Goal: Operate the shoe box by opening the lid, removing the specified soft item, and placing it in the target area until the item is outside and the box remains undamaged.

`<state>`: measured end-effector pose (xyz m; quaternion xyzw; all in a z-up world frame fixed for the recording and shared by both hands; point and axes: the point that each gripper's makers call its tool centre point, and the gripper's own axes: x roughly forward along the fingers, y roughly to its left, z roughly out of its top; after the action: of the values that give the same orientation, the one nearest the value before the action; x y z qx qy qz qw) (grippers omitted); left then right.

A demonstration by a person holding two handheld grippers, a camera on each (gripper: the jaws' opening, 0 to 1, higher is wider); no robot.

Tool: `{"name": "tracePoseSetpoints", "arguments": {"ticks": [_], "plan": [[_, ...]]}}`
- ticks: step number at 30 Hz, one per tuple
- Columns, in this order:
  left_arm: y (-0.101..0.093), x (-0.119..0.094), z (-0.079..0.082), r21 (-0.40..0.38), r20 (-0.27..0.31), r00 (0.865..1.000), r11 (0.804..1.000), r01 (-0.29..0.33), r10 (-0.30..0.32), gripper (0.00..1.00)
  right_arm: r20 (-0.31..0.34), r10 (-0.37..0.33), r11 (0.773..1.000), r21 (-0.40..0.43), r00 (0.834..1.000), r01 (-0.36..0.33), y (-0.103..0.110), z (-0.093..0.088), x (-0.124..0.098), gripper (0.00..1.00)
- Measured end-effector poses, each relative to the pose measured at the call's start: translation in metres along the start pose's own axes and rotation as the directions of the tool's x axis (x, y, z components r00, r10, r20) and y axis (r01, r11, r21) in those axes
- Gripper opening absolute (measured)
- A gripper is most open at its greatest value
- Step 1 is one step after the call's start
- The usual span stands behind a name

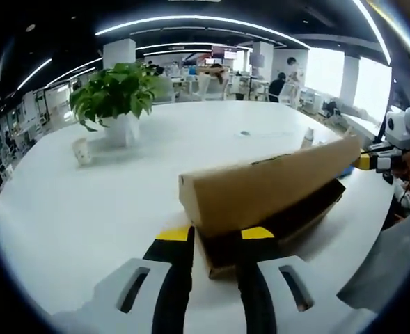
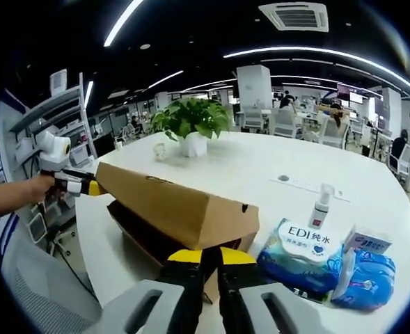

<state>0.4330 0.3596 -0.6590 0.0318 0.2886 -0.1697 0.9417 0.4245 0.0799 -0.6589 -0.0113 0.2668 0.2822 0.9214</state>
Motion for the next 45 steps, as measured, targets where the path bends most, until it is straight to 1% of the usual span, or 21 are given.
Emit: {"name": "tracePoseSetpoints", "arguments": {"ticks": [8, 12, 17, 20, 23, 25, 29, 35, 45], "plan": [[0.0, 0.0, -0.008, 0.028, -0.023, 1.0, 1.0, -0.003, 0.004, 0.26, -0.01, 0.022, 1.0, -0.022, 1.0, -0.022, 0.004, -0.007, 0.002, 0.03], [-0.001, 0.001, -0.013, 0.024, -0.037, 0.999, 1.0, 0.0, 0.0, 0.28, -0.004, 0.03, 0.999, -0.04, 1.0, -0.031, 0.005, -0.009, 0.002, 0.04], [-0.003, 0.003, -0.02, 0.024, -0.051, 0.999, 1.0, 0.007, -0.005, 0.3, -0.012, 0.035, 0.998, -0.058, 0.999, -0.036, 0.005, -0.013, 0.003, 0.05], [-0.003, 0.003, -0.021, 0.026, -0.053, 0.999, 1.0, 0.008, -0.006, 0.31, -0.01, 0.044, 0.997, -0.061, 0.999, -0.044, 0.006, -0.014, 0.003, 0.07], [-0.004, 0.003, -0.023, 0.03, -0.057, 0.998, 1.0, 0.01, -0.008, 0.31, -0.003, 0.067, 0.995, -0.079, 0.998, -0.067, 0.011, -0.013, 0.003, 0.11], [-0.004, 0.003, -0.023, 0.036, -0.059, 0.998, 0.999, 0.012, -0.009, 0.32, -0.014, 0.067, 0.993, -0.094, 0.998, -0.068, 0.013, -0.016, 0.004, 0.13], [-0.005, 0.003, -0.025, 0.04, -0.061, 0.998, 0.999, 0.017, -0.014, 0.33, -0.019, 0.069, 0.993, -0.092, 0.997, -0.071, 0.013, -0.019, 0.005, 0.13], [-0.006, 0.004, -0.027, 0.059, -0.073, 0.997, 0.998, 0.022, -0.018, 0.36, -0.033, 0.077, 0.99, -0.117, 0.997, -0.08, 0.013, -0.023, 0.006, 0.14], [-0.009, 0.006, -0.036, 0.113, -0.107, 0.994, 0.993, 0.034, -0.021, 0.39, -0.061, 0.085, 0.985, -0.143, 0.994, -0.093, 0.015, -0.034, 0.009, 0.18]]}}
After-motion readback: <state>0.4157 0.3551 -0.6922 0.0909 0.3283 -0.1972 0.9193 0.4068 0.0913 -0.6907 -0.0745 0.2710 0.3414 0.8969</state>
